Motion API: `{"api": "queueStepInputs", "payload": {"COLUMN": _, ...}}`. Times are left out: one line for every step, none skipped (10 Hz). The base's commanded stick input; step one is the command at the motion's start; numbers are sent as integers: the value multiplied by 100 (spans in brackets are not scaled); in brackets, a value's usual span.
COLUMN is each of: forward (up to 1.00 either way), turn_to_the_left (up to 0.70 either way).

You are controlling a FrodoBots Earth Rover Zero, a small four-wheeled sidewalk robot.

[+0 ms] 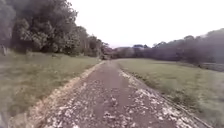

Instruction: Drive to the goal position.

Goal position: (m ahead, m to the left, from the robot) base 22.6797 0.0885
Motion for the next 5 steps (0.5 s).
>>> {"api": "queueStepInputs", "payload": {"forward": 70, "turn_to_the_left": 0}}
{"api": "queueStepInputs", "payload": {"forward": 70, "turn_to_the_left": 0}}
{"api": "queueStepInputs", "payload": {"forward": 70, "turn_to_the_left": 0}}
{"api": "queueStepInputs", "payload": {"forward": 70, "turn_to_the_left": 0}}
{"api": "queueStepInputs", "payload": {"forward": 70, "turn_to_the_left": 0}}
